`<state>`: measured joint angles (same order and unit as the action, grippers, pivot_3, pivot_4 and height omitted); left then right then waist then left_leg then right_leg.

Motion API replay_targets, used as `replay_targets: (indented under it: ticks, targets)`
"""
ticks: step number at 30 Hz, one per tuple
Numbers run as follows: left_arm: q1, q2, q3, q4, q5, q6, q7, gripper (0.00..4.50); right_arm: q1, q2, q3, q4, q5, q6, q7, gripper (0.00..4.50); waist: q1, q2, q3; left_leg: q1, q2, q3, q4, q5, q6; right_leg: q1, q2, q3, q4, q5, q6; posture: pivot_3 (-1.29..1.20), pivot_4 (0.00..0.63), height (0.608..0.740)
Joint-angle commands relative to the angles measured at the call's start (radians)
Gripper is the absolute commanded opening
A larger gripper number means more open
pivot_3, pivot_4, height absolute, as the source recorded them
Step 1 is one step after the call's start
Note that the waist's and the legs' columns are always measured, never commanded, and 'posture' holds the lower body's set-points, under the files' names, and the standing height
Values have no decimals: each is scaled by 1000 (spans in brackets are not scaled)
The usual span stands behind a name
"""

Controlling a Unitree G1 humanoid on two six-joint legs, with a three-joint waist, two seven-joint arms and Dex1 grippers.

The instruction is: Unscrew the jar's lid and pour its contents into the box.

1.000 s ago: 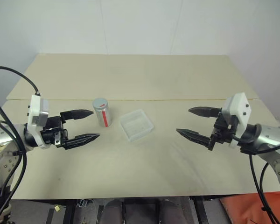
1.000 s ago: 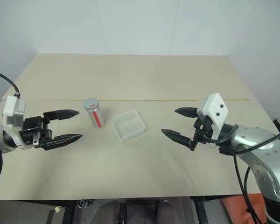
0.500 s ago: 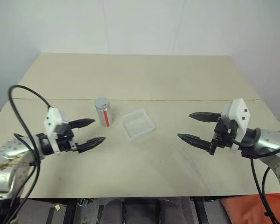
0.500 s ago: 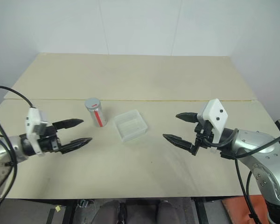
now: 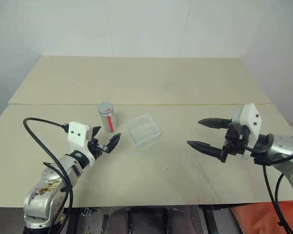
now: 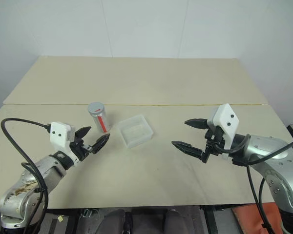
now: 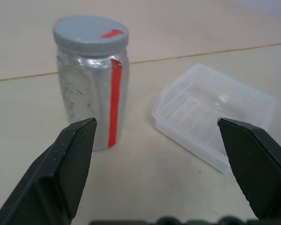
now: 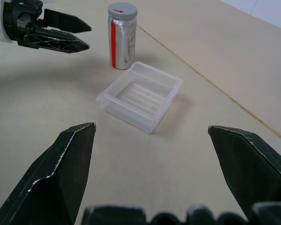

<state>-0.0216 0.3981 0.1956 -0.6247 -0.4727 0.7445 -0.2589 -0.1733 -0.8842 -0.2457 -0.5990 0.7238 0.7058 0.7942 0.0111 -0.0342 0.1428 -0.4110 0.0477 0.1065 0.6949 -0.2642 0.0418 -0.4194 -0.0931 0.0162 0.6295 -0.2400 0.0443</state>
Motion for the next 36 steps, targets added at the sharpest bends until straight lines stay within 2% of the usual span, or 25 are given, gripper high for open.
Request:
replay_targets:
  ticks: [1,9,14,24,36]
  targets:
    - [-3,-23,-13,-53,64,-35,74,4497,-14,-13,-39,-15,-2,-25,1,4491,1,0,0,0,0,0,0,0,0,0,0,0,0,0,0,0,150,740]
    - [-69,-109,-145,44,274,-163,205,4497,-31,-11,-36,-14,-4,-25,-1,4491,5,0,0,0,-1,0,0,0,0,1,-1,0,-1,0,0,0,150,740]
    - [-103,-196,-166,70,317,-147,272,4497,-44,-10,-41,-17,2,-23,-6,4491,3,-1,0,0,-1,0,0,0,0,1,0,0,-1,0,0,0,150,740]
    - [-133,-288,-203,137,419,-175,353,4497,-56,-8,-50,-25,18,-19,-13,4491,3,-1,0,0,-1,-1,0,0,0,1,-1,0,-1,0,0,0,150,740]
    - [-192,-340,-205,251,458,-233,365,4497,-52,-4,-59,-37,28,-20,-14,4491,2,-1,0,0,-1,-2,0,0,0,1,-1,0,-1,0,0,0,150,740]
